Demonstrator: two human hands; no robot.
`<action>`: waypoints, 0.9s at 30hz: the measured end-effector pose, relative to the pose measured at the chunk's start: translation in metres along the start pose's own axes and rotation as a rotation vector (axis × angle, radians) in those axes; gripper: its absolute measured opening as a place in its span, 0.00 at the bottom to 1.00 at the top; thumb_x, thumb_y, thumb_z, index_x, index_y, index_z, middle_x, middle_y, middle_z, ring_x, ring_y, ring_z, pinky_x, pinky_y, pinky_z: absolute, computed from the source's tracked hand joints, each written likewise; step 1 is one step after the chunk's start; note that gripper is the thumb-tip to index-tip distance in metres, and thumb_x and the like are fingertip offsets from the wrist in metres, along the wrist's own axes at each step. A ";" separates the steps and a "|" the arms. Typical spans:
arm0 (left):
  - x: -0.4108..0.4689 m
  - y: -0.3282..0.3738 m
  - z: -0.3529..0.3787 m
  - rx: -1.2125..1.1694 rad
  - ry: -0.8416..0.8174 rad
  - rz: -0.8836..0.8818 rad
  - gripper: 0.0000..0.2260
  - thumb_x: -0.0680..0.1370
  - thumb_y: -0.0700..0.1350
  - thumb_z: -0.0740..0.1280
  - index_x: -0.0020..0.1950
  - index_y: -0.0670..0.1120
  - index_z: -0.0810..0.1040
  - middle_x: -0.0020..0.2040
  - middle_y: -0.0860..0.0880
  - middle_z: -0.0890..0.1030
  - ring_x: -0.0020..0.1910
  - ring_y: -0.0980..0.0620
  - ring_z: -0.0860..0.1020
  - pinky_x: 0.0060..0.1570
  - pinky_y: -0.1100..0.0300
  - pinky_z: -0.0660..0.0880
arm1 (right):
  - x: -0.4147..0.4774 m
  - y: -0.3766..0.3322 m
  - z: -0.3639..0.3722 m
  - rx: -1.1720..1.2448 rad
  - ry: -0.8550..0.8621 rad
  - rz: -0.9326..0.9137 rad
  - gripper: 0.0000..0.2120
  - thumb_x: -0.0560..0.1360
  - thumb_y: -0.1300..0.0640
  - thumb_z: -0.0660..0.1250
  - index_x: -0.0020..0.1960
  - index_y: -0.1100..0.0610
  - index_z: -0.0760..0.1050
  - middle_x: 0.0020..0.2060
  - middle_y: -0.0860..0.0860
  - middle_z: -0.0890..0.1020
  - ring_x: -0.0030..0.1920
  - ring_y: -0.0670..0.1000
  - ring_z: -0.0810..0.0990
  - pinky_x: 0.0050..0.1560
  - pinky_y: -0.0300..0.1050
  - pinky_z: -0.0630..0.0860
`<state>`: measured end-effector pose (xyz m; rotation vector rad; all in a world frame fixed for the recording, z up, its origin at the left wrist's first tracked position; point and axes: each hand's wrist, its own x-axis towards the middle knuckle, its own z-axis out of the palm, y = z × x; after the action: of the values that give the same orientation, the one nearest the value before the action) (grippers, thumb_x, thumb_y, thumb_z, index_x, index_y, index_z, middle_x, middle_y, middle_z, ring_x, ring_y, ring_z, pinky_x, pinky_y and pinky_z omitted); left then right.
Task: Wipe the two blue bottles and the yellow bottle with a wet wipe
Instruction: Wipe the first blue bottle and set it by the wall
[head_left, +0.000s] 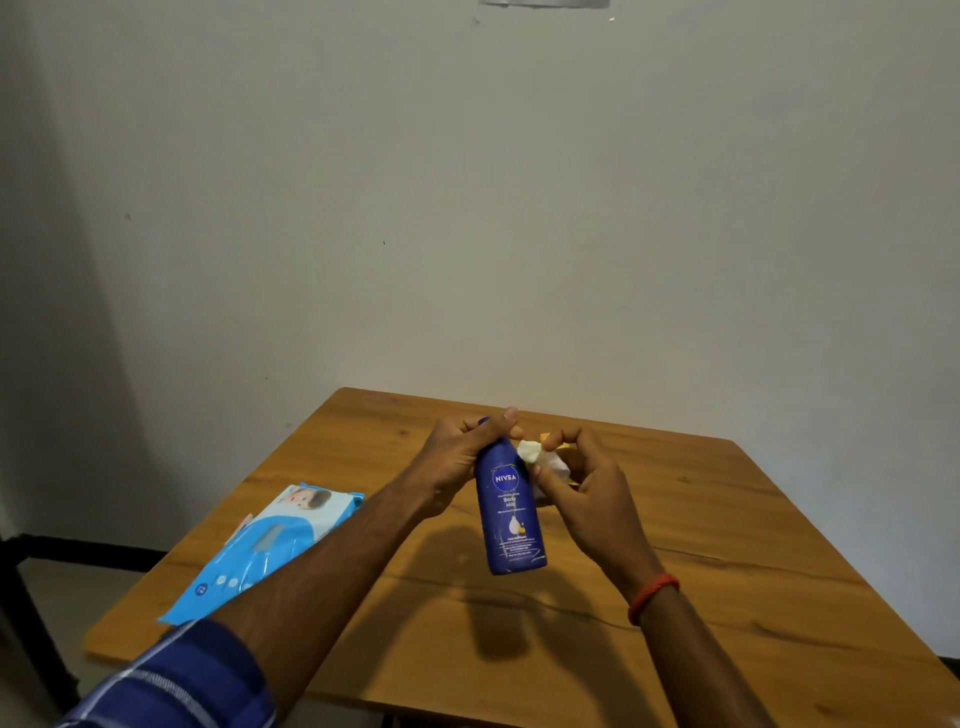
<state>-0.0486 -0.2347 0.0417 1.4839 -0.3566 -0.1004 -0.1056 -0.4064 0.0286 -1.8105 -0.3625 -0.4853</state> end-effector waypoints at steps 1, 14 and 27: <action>0.000 0.000 0.000 0.000 0.009 0.004 0.20 0.72 0.58 0.70 0.51 0.42 0.82 0.46 0.45 0.85 0.43 0.48 0.83 0.46 0.57 0.79 | 0.001 -0.002 0.000 -0.062 -0.005 -0.044 0.11 0.76 0.57 0.70 0.55 0.49 0.71 0.51 0.43 0.81 0.51 0.45 0.82 0.42 0.38 0.82; 0.002 -0.004 0.001 0.029 0.132 0.052 0.23 0.68 0.63 0.74 0.42 0.42 0.82 0.38 0.46 0.84 0.38 0.47 0.81 0.45 0.52 0.78 | -0.004 -0.009 -0.001 -0.500 -0.208 -0.398 0.12 0.75 0.57 0.70 0.58 0.51 0.81 0.48 0.46 0.78 0.46 0.37 0.74 0.44 0.24 0.70; -0.001 -0.015 0.007 0.052 0.098 0.036 0.28 0.64 0.70 0.71 0.42 0.44 0.82 0.38 0.48 0.84 0.39 0.48 0.82 0.44 0.54 0.78 | -0.011 0.003 -0.011 -0.531 -0.200 -0.369 0.10 0.73 0.55 0.72 0.54 0.51 0.82 0.45 0.44 0.79 0.44 0.37 0.75 0.40 0.26 0.72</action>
<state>-0.0495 -0.2427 0.0268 1.5268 -0.3085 0.0100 -0.1155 -0.4176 0.0230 -2.3278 -0.7712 -0.7058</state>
